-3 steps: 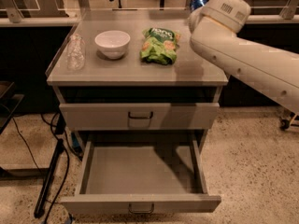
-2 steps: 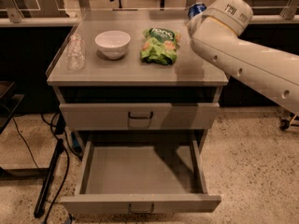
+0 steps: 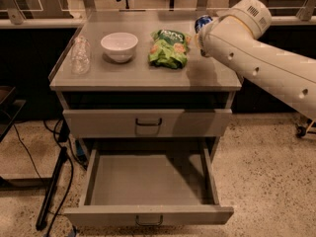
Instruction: Pick pepsi can from middle drawer and place on counter
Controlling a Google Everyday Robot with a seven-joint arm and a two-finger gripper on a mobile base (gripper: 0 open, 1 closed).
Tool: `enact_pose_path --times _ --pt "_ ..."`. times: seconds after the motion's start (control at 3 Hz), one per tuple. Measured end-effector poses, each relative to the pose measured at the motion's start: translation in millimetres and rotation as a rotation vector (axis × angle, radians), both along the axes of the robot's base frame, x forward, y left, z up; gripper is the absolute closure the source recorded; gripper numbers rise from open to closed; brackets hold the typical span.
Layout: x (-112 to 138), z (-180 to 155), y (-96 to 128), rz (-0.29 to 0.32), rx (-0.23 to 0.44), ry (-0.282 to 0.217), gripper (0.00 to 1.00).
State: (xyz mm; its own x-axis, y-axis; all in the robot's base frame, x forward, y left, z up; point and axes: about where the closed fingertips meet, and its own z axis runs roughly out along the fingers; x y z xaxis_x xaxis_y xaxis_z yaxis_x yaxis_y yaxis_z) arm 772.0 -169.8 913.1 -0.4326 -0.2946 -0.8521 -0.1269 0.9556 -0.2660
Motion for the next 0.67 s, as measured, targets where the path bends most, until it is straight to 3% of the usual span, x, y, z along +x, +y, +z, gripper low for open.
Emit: enact_pose_path --times 0.67 --pt "20 -27 2 0.024 0.009 0.089 1.00"
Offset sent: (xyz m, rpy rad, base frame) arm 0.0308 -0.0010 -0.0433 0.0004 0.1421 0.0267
